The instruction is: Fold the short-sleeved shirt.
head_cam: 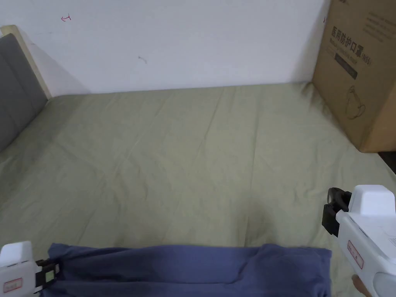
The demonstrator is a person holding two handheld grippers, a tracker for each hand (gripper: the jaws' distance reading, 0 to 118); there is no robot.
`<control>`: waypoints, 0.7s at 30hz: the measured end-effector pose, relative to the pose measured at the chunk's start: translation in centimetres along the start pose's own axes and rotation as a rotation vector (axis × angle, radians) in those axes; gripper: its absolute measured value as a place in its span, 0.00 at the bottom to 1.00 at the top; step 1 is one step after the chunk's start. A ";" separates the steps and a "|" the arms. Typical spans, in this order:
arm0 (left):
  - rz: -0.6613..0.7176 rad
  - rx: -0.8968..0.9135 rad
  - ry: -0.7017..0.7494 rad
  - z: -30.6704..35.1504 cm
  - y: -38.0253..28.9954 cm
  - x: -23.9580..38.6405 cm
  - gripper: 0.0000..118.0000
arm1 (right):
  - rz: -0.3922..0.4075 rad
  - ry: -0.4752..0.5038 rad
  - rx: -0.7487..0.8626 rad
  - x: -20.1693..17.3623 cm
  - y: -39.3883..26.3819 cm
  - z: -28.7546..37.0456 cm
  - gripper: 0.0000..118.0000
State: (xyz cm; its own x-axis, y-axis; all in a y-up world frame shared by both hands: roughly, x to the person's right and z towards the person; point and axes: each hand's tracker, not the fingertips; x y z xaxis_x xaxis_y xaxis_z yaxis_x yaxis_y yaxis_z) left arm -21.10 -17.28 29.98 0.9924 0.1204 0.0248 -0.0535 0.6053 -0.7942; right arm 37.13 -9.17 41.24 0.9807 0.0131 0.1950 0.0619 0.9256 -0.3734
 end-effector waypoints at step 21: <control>-0.126 -0.168 -0.294 -2.8 0.1 22.2 0.03 | -0.025 -0.002 0.015 2.3 -0.4 2.2 0.00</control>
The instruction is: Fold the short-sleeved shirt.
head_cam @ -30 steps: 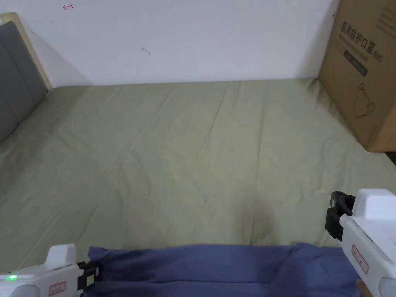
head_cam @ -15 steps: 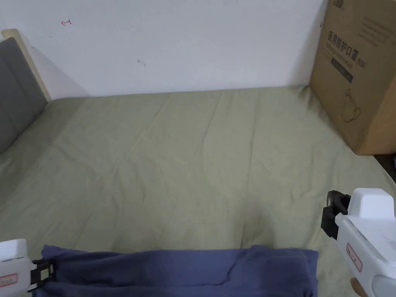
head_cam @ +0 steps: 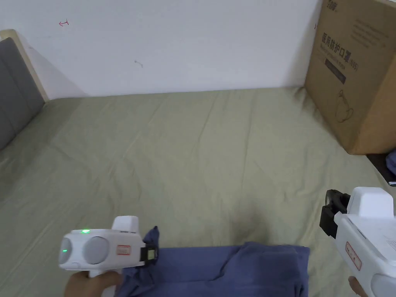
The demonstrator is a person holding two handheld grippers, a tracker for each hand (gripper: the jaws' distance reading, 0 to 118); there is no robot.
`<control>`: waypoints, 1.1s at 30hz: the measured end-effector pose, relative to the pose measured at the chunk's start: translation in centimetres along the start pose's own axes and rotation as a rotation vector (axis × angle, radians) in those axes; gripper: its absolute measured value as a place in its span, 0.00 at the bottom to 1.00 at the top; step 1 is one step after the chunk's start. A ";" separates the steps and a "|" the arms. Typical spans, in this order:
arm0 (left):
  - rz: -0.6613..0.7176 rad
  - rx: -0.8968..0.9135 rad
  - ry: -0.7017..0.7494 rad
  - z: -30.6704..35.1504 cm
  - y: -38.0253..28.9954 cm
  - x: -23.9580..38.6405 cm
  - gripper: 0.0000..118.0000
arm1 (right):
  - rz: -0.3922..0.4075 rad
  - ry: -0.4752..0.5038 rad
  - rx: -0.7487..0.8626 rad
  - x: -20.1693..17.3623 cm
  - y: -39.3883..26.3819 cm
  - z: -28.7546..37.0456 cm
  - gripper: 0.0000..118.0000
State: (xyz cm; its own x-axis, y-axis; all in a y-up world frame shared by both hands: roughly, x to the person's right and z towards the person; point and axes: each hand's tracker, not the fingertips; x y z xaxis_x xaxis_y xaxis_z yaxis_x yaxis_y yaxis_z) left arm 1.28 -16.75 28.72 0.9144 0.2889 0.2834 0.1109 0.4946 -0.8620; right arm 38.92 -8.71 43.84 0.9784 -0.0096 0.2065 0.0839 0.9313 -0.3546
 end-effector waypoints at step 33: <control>0.013 0.209 0.147 -0.8 -4.7 -3.9 0.01 | -0.015 -0.002 -0.021 0.6 -0.2 0.1 0.00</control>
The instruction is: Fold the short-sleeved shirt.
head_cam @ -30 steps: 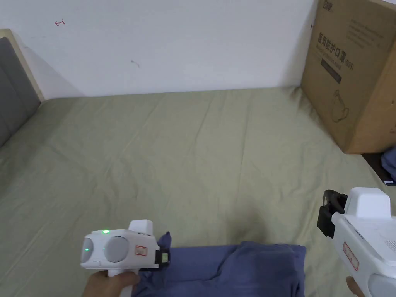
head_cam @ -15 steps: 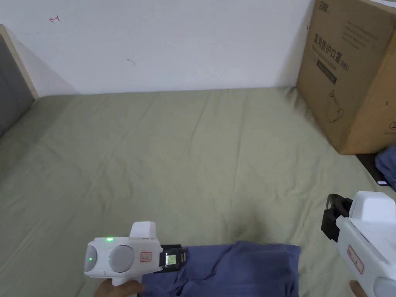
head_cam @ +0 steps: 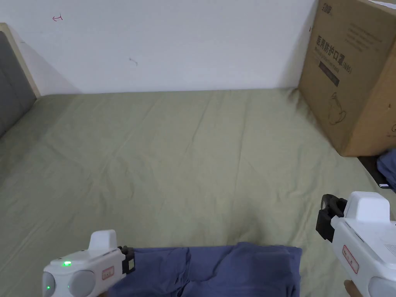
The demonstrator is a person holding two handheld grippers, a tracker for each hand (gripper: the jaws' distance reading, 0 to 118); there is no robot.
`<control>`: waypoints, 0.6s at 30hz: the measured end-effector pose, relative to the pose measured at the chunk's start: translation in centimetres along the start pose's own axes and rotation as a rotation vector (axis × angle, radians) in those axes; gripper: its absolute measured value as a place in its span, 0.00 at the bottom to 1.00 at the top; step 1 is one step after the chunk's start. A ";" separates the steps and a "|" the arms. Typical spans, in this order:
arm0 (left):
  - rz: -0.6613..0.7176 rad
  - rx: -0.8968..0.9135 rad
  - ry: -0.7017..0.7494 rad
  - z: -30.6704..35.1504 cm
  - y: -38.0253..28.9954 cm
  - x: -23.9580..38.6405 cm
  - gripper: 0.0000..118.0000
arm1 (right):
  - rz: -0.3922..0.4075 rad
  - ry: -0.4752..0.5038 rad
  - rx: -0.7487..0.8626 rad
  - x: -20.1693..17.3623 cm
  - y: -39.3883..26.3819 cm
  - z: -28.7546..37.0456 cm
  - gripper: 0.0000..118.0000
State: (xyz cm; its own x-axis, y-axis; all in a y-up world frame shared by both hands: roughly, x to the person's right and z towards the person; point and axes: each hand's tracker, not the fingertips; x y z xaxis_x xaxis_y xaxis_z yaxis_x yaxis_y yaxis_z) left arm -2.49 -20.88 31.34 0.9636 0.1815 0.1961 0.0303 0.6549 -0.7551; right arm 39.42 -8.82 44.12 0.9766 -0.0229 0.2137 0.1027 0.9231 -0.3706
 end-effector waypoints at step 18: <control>-0.190 -0.139 -0.080 -6.8 -5.1 11.1 0.00 | 0.005 -0.041 -0.017 1.6 -0.3 0.4 0.00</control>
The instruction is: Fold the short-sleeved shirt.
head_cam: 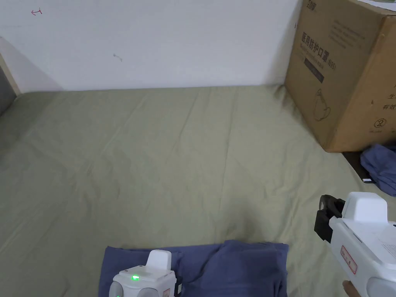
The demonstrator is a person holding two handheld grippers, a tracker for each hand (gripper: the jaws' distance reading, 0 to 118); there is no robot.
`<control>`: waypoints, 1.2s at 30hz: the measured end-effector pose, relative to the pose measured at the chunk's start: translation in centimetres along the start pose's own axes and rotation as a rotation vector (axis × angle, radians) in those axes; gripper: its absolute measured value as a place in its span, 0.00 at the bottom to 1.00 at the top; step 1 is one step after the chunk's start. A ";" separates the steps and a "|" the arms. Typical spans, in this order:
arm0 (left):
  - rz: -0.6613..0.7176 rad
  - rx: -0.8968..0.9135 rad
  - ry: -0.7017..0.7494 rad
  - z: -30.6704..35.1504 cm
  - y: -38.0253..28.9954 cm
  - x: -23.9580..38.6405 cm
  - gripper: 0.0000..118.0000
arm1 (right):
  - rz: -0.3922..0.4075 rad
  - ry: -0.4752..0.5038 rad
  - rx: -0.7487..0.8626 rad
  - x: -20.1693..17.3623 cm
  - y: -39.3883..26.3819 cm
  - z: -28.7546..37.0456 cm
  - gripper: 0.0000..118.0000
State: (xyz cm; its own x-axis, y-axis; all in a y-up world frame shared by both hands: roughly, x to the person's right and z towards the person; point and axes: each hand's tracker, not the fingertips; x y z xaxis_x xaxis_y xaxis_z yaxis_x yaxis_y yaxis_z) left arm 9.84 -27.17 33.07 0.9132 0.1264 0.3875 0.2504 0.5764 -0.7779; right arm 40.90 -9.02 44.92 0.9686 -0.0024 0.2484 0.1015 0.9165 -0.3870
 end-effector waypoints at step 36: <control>0.523 -0.047 -0.265 4.5 -1.3 -22.2 0.54 | 0.024 0.025 -0.028 -1.9 0.0 -0.6 0.00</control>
State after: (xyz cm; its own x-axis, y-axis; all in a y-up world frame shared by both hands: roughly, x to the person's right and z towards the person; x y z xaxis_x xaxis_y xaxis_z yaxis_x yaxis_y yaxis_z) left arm -12.23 -27.13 27.72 0.8090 0.5856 0.0518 -0.1923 0.3469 -0.9180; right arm 39.17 -9.28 43.87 0.9763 0.0096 0.2164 0.0836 0.9049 -0.4172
